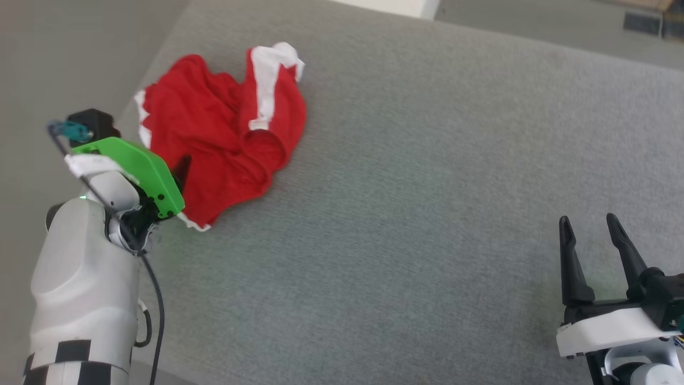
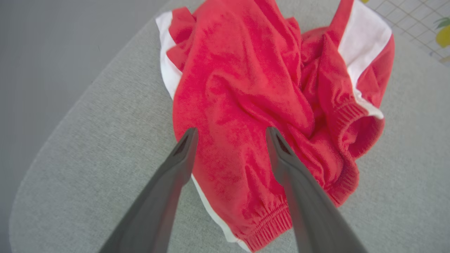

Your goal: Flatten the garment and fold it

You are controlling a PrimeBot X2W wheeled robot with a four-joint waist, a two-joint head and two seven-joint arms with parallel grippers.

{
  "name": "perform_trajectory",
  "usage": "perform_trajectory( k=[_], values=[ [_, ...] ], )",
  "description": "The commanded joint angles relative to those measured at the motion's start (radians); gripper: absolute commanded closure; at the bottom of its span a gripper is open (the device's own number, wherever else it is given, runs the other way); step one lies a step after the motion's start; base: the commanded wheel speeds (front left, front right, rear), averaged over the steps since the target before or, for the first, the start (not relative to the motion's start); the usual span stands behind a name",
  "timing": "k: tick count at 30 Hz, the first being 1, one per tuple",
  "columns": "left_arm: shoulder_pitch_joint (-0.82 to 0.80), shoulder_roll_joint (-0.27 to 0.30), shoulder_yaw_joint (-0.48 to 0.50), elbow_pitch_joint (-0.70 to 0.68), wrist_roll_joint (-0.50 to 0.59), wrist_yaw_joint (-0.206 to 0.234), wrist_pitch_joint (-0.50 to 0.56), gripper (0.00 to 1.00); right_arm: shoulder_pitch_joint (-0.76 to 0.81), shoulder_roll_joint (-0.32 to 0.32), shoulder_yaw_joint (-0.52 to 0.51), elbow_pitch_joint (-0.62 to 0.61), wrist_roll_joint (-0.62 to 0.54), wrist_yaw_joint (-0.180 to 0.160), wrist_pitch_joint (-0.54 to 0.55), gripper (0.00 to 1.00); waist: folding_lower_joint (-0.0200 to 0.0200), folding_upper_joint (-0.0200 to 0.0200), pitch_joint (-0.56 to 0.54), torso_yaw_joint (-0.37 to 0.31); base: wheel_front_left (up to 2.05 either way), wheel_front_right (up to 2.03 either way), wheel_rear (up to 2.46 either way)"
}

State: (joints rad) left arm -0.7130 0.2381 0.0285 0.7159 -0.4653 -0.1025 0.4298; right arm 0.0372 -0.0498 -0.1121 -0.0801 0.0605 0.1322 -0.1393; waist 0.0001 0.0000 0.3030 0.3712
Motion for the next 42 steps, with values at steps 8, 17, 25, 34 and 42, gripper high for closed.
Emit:
perform_trajectory(
  k=[8, 17, 25, 34, 42],
  values=[
    [-0.025, 0.005, -0.022, 0.075, -0.023, 0.09, 0.31, 0.0, -0.024, 0.0, -0.007, -0.021, -0.005, -0.002, 0.003, 0.0, -0.0001, 0.0, 0.098, -0.066, 0.0, 0.0, 0.0],
    [0.019, -0.03, 0.008, 0.003, -0.073, 0.11, 0.313, 1.0, -0.034, 0.0, -0.005, -0.01, -0.007, -0.002, 0.001, 0.0, -0.0001, 0.0, 0.084, -0.043, 0.0, 0.0, 0.0],
    [-0.009, -0.003, 0.035, -0.106, -0.052, 0.074, 0.058, 1.0, -0.028, 0.0, 0.011, 0.034, 0.021, -0.002, -0.019, 0.0, -0.0001, 0.0, 0.012, -0.027, 0.0, 0.0, 0.0],
    [-0.12, 0.078, -0.008, -0.221, 0.057, 0.029, -0.207, 1.0, -0.018, 0.0, 0.029, 0.119, 0.08, -0.002, -0.065, 0.0, -0.0001, 0.0, -0.104, -0.043, 0.0, 0.0, 0.0],
    [-0.228, 0.133, -0.086, -0.276, 0.14, -0.003, -0.36, 1.0, -0.005, 0.0, 0.03, 0.177, 0.122, -0.002, -0.1, 0.0, -0.0001, 0.0, -0.186, -0.089, 0.0, 0.0, 0.0]
  ],
)
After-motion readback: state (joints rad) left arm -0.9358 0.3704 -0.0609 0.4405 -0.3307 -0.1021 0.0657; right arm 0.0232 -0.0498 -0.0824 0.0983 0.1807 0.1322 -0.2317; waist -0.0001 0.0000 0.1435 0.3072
